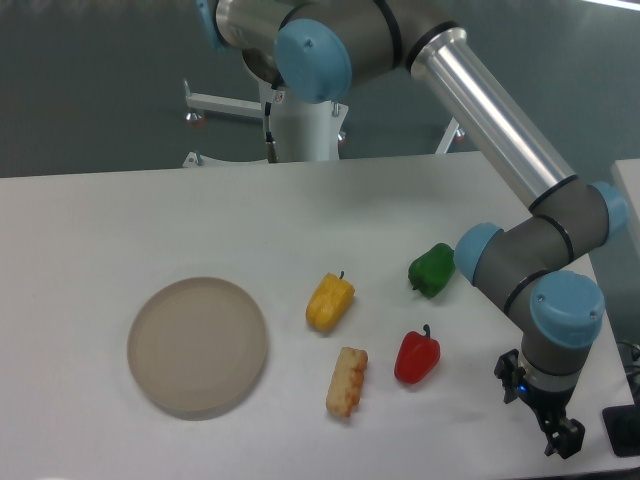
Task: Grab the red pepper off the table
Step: 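Move the open gripper over the red pepper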
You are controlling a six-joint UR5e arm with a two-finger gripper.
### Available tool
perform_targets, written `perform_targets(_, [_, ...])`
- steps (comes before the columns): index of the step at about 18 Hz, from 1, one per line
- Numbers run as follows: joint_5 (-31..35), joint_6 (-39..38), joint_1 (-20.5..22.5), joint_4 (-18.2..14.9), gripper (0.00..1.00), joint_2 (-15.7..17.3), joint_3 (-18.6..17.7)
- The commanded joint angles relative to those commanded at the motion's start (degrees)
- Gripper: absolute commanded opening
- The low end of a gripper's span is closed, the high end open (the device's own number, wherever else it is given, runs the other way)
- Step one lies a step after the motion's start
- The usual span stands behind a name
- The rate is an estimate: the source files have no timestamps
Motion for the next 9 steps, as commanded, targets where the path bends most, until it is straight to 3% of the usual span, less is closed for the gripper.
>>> perform_targets(4, [-0.17,-2.63,-0.26,-0.26,1.0,0.7,-0.61])
perform_targets(9, [-0.61,-5.69,-0.44,-0.35,1.0,5.7,-7.45])
